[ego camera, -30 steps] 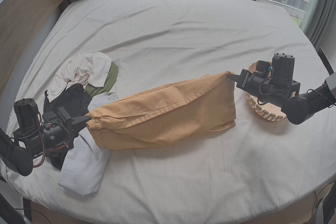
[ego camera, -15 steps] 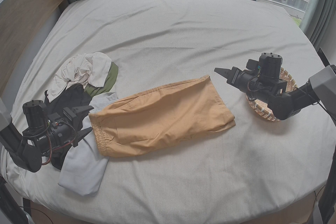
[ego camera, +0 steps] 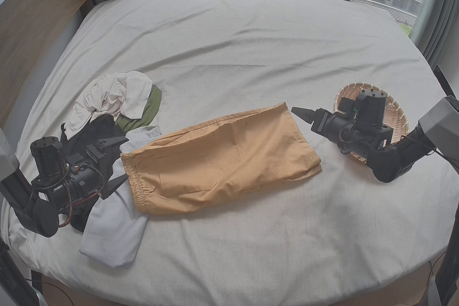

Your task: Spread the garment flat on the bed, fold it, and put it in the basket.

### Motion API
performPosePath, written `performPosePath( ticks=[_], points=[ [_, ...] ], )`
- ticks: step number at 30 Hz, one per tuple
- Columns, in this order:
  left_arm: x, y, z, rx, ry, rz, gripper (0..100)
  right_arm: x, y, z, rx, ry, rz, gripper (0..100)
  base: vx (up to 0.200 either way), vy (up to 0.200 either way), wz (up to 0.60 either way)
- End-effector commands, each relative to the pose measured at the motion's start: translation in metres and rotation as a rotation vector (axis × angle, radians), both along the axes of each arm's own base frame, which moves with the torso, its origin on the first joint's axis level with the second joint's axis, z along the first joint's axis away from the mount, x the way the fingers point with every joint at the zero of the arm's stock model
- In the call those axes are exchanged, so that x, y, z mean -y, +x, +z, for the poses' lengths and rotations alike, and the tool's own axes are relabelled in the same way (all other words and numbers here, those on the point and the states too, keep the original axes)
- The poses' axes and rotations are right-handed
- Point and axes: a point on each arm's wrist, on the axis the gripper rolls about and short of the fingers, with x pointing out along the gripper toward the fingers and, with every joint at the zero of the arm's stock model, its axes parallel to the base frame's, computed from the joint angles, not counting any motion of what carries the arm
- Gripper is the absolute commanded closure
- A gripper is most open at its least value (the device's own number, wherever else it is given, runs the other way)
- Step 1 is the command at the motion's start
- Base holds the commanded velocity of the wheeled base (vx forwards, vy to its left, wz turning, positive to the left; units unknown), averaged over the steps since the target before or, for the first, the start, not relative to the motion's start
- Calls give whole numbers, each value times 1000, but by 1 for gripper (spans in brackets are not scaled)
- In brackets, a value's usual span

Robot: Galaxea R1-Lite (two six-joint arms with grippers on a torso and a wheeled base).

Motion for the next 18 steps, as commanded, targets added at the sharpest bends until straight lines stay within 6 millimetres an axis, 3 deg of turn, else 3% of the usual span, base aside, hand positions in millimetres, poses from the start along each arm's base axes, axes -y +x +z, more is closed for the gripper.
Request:
performPosePath(
  ticks=[1, 5, 9, 18],
  points=[
    [11, 7, 2, 44, -2, -40, 0, 2, -17, -13, -32, -12, 8, 0, 0, 0, 0],
    [13, 12, 4, 63, 0, -37, 0, 6, -30, -18, -67, -22, 8, 0, 0, 0, 0],
    [14, 7, 9, 97, -1, -48, 0, 9, -55, -40, -175, -46, 19, 0, 0, 0, 0],
    [17, -10, -4, 73, 53, -75, 0, 9, -58, -71, -350, 52, -34, 0, 0, 0, 0]
  ],
)
